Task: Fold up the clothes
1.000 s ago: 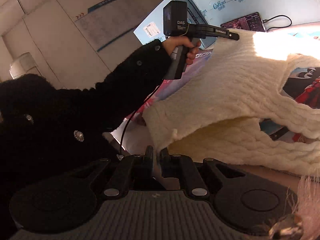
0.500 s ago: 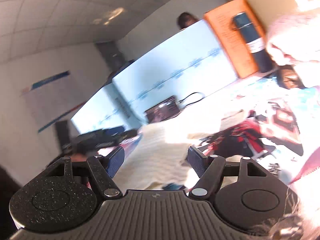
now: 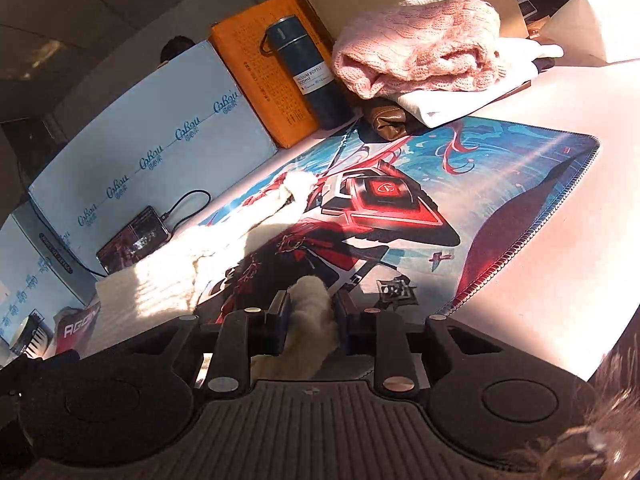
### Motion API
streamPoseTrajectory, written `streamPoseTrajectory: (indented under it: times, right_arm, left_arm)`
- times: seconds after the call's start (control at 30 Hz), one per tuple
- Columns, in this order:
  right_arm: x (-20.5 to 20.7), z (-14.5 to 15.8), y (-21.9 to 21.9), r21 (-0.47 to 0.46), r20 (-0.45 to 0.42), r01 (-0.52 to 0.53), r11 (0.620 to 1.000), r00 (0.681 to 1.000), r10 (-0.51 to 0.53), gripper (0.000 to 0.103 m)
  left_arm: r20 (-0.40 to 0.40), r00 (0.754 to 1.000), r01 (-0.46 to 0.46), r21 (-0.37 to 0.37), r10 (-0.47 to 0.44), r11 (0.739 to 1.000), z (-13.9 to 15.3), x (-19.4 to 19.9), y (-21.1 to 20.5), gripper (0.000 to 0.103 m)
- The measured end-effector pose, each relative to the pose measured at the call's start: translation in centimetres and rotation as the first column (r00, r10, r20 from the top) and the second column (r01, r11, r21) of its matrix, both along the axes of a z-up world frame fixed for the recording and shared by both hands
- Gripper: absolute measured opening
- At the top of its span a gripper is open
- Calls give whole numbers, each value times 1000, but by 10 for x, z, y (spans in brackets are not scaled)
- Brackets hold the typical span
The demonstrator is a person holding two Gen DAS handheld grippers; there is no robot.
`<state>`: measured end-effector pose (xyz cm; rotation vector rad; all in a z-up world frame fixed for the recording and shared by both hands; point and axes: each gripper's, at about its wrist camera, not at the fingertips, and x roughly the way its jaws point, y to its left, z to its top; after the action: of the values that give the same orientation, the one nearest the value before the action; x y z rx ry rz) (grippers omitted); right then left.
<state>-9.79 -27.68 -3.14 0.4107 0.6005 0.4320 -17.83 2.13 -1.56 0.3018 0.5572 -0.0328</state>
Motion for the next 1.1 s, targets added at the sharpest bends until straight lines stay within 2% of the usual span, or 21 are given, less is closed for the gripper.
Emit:
streamPoseTrajectory:
  times: [0.13,0.27,0.37,0.47,0.63,0.7,0.83,1.0,1.1]
  right_arm:
    - [-9,9,-9,36,73,26,999,997,-29,14]
    - [-10,11,-6,23,83,26,999,996,-28,14]
    - [1,0,-12,102,-4,53,993,999,-53,14]
    - [4,-5,-19,242,-41,71,968,997,-63,14]
    - [-4,15,-15,398,58,4,917,998,-29,14]
    - [-6,28,-5,414,107,-50,909,994,6,14]
    - [-10,45,35,399,170,-205,894,974,148,14]
    - [-17,47,98,352,162,-387,852,922,352,14]
    - [-22,31,132,325,95,-454,830,889,449,14]
  left_arm:
    - [-28,1000,-10,-33,9,999,3,-5,10,98]
    - [-51,998,-25,-65,22,998,3,-26,26,98]
    - [-56,997,-56,-91,51,994,3,-45,38,98]
    - [-51,995,-87,-110,82,990,4,-63,47,98]
    - [-49,990,-134,-127,129,983,3,-82,61,98]
    - [-48,990,-142,-153,136,978,0,-86,65,98]
    - [-35,988,-153,-180,149,972,-3,-88,66,98]
    - [-23,989,-150,-189,148,970,-3,-91,67,98]
    - [-16,989,-150,-192,150,970,-3,-92,67,98]
